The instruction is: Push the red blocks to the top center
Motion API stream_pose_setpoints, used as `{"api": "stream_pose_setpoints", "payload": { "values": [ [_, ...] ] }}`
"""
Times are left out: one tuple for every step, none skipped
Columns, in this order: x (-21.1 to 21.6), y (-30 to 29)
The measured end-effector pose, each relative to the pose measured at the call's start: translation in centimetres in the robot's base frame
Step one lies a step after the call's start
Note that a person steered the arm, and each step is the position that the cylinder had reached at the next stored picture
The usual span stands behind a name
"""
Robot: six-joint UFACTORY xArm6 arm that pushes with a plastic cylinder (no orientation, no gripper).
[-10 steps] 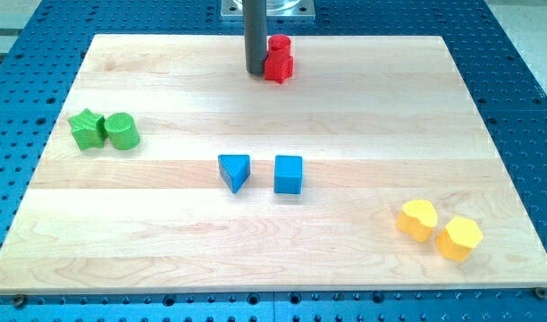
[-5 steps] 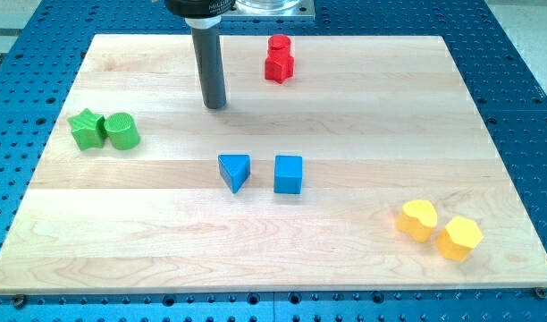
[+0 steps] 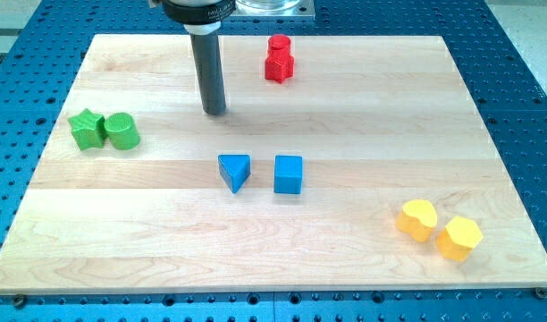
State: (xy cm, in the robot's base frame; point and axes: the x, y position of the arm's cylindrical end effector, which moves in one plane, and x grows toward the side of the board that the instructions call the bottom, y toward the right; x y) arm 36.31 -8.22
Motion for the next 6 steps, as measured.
{"api": "stream_pose_setpoints", "payload": {
  "values": [
    [0.3, 0.0],
    [2.2, 0.8],
    [5.6, 3.7],
    [5.6, 9.8],
    [5.6, 12.1],
    [6.1, 16.6]
  ]
}}
